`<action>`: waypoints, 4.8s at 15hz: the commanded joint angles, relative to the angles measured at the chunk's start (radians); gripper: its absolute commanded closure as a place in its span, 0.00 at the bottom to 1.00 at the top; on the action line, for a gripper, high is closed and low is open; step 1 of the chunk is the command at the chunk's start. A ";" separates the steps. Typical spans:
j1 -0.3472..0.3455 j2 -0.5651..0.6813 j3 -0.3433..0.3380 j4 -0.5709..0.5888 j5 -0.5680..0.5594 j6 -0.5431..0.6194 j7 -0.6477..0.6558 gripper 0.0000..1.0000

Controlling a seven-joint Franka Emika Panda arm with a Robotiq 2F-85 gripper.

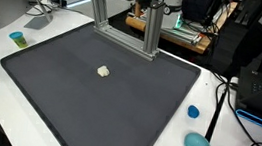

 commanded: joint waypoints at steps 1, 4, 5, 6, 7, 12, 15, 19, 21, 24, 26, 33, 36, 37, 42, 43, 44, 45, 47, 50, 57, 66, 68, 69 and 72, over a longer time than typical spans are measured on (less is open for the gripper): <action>0.005 -0.022 -0.027 0.002 0.024 -0.042 -0.028 0.11; 0.010 -0.024 -0.026 0.002 0.021 -0.053 -0.042 0.09; 0.014 -0.026 -0.025 0.003 0.020 -0.047 -0.050 0.07; 0.016 -0.026 -0.025 0.003 0.019 -0.039 -0.056 0.05; 0.009 -0.030 -0.014 0.003 0.007 -0.011 -0.046 0.01; -0.004 -0.058 0.010 -0.008 -0.011 0.047 -0.023 0.00; -0.024 -0.053 0.040 -0.001 -0.031 0.008 0.017 0.00; -0.015 -0.039 0.035 0.003 -0.019 0.007 0.012 0.00; -0.017 -0.039 0.038 0.003 -0.020 0.004 0.016 0.00; -0.023 -0.025 0.042 0.003 -0.030 0.005 0.017 0.00; -0.023 -0.013 0.039 0.002 -0.028 0.008 0.015 0.00; -0.015 -0.005 0.038 0.001 -0.021 0.004 0.015 0.00; -0.015 -0.005 0.038 0.001 -0.021 0.004 0.015 0.00; -0.015 -0.005 0.038 0.001 -0.021 0.004 0.015 0.00; -0.015 -0.005 0.038 0.001 -0.021 0.004 0.015 0.00; -0.015 -0.005 0.038 0.001 -0.021 0.004 0.015 0.00; -0.015 -0.005 0.038 0.001 -0.021 0.004 0.015 0.00; -0.015 -0.005 0.038 0.001 -0.021 0.004 0.015 0.00; -0.015 -0.005 0.038 0.001 -0.021 0.004 0.015 0.00; -0.035 -0.005 0.062 0.001 -0.047 0.008 0.047 0.00; -0.014 -0.011 0.065 0.002 -0.061 0.019 0.030 0.00; 0.029 -0.009 -0.005 0.002 -0.013 0.022 -0.066 0.00; 0.041 -0.014 -0.009 0.002 -0.011 0.016 -0.080 0.00; 0.041 -0.016 -0.004 0.002 -0.017 0.011 -0.077 0.00; 0.010 -0.016 0.038 0.002 -0.066 0.000 -0.028 0.00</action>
